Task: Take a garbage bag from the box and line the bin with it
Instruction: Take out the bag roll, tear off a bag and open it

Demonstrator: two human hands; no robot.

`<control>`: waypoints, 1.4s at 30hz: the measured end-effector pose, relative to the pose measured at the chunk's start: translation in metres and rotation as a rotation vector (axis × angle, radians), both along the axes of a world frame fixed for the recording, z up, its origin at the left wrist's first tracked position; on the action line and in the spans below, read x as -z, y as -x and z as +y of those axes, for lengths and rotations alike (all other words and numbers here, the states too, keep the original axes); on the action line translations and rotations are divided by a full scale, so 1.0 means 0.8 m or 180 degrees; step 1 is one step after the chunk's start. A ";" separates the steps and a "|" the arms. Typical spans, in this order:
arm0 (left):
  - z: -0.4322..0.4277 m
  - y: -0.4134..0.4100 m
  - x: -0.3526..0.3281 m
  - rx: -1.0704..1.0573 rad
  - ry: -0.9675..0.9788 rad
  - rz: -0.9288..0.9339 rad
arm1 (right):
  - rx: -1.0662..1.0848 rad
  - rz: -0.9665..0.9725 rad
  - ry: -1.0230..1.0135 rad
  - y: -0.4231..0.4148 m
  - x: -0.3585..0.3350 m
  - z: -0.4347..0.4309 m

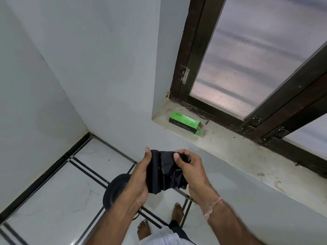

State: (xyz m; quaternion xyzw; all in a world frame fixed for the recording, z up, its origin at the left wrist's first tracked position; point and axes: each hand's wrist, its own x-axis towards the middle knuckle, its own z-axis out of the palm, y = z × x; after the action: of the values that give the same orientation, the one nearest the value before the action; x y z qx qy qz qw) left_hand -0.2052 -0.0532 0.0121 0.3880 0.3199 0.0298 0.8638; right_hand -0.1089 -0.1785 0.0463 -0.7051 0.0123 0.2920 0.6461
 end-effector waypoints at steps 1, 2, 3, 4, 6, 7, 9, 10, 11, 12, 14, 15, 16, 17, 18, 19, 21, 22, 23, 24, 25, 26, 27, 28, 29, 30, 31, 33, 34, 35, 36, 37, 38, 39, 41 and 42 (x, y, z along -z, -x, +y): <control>-0.001 0.000 0.000 -0.0001 0.0008 -0.0002 | -0.0024 -0.0035 0.0022 0.000 0.001 0.000; -0.001 0.000 -0.001 -0.0013 0.0017 0.0001 | -0.0050 -0.0069 0.0041 0.000 0.002 0.001; -0.002 0.000 -0.001 -0.0027 0.0023 0.0000 | -0.0069 -0.0095 0.0060 0.000 0.003 0.001; -0.002 0.000 -0.001 -0.0035 0.0017 -0.0006 | -0.0078 -0.0114 0.0078 0.000 0.003 0.001; -0.001 0.000 -0.002 -0.0054 -0.0014 -0.0009 | -0.0069 -0.0148 0.0093 0.000 0.002 0.001; -0.001 0.000 -0.003 -0.0069 -0.0019 0.0002 | -0.0065 -0.0161 0.0095 0.000 0.001 0.001; -0.003 0.001 -0.005 -0.0086 -0.0023 0.0039 | -0.0085 -0.0158 0.0110 0.001 0.000 0.002; -0.004 0.001 -0.005 -0.0095 -0.0022 0.0071 | -0.0105 -0.0135 0.0112 0.002 -0.001 0.002; -0.004 0.001 -0.006 -0.0105 -0.0019 0.0104 | -0.0116 -0.0096 0.0101 0.003 -0.001 0.001; -0.004 0.001 -0.006 -0.0109 -0.0021 0.0127 | -0.0120 -0.0040 0.0075 0.003 -0.002 0.000; -0.003 0.003 -0.008 -0.0083 -0.0070 0.0121 | -0.0185 0.0064 -0.0027 0.004 -0.006 -0.003; -0.003 0.004 -0.009 -0.0069 -0.0109 0.0119 | -0.0298 0.0068 -0.0083 0.003 -0.008 -0.005; -0.004 0.004 -0.011 -0.0067 -0.0130 0.0123 | -0.0449 0.0039 -0.0116 0.003 -0.010 -0.007; -0.005 0.005 -0.012 -0.0074 -0.0115 0.0119 | -0.0598 0.0000 -0.0123 0.003 -0.010 -0.007; -0.006 0.005 -0.012 -0.0085 -0.0071 0.0115 | -0.0698 -0.0032 -0.0114 0.005 -0.009 -0.007; -0.007 0.006 -0.013 -0.0097 -0.0031 0.0117 | -0.0731 -0.0053 -0.0097 0.006 -0.007 -0.008; -0.008 0.007 -0.012 -0.0093 0.0009 0.0129 | -0.0662 -0.0066 -0.0062 0.008 -0.002 -0.009; -0.009 0.007 -0.012 -0.0084 0.0019 0.0134 | -0.0622 -0.0066 -0.0047 0.007 -0.001 -0.009; -0.009 0.009 -0.011 -0.0078 0.0020 0.0142 | -0.0595 -0.0062 -0.0049 0.008 -0.001 -0.009; -0.009 0.009 -0.010 -0.0072 0.0021 0.0146 | -0.0566 -0.0058 -0.0069 0.008 -0.001 -0.009; -0.010 0.010 -0.009 -0.0062 0.0027 0.0137 | -0.0534 -0.0060 -0.0098 0.008 -0.001 -0.009; -0.010 0.010 -0.009 -0.0058 0.0028 0.0129 | -0.0498 -0.0073 -0.0124 0.007 -0.001 -0.008; -0.011 0.009 -0.010 -0.0066 0.0018 0.0126 | -0.0465 -0.0103 -0.0148 0.007 0.000 -0.009; -0.011 0.009 -0.011 -0.0084 0.0011 0.0125 | -0.0436 -0.0135 -0.0177 0.007 0.002 -0.009; -0.012 0.008 -0.012 -0.0104 0.0022 0.0114 | -0.0409 -0.0147 -0.0215 0.008 0.002 -0.009; -0.012 0.007 -0.012 -0.0125 0.0050 0.0098 | -0.0374 -0.0131 -0.0256 0.009 0.003 -0.008; -0.013 0.006 -0.013 -0.0150 0.0090 0.0096 | -0.0321 -0.0087 -0.0292 0.011 0.003 -0.007; -0.015 0.004 -0.013 -0.0244 0.0217 0.0127 | -0.0203 0.0071 -0.0380 0.013 0.003 -0.006; -0.017 0.003 -0.013 -0.0302 0.0307 0.0137 | -0.0154 0.0153 -0.0430 0.014 0.003 -0.006; -0.019 0.001 -0.014 -0.0346 0.0404 0.0151 | -0.0110 0.0220 -0.0463 0.015 0.003 -0.005; -0.022 0.000 -0.015 -0.0384 0.0504 0.0161 | -0.0069 0.0274 -0.0487 0.017 0.003 -0.004; -0.025 -0.002 -0.016 -0.0420 0.0596 0.0169 | -0.0027 0.0323 -0.0519 0.020 0.003 -0.002; -0.028 -0.003 -0.016 -0.0462 0.0680 0.0173 | 0.0022 0.0377 -0.0565 0.022 0.003 0.000; -0.030 -0.005 -0.015 -0.0524 0.0737 0.0173 | 0.0085 0.0432 -0.0630 0.025 0.003 0.003; -0.031 -0.009 -0.012 -0.0666 0.0825 0.0144 | 0.0274 0.0557 -0.0814 0.027 0.003 0.007; -0.029 -0.010 -0.010 -0.0720 0.0861 0.0092 | 0.0352 0.0620 -0.0904 0.026 0.003 0.007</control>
State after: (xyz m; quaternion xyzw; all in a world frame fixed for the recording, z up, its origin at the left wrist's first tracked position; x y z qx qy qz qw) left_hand -0.1974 -0.0764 0.0198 0.2303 0.3750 0.0780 0.8946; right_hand -0.1299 -0.1731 0.0438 -0.5734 0.0722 0.3217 0.7500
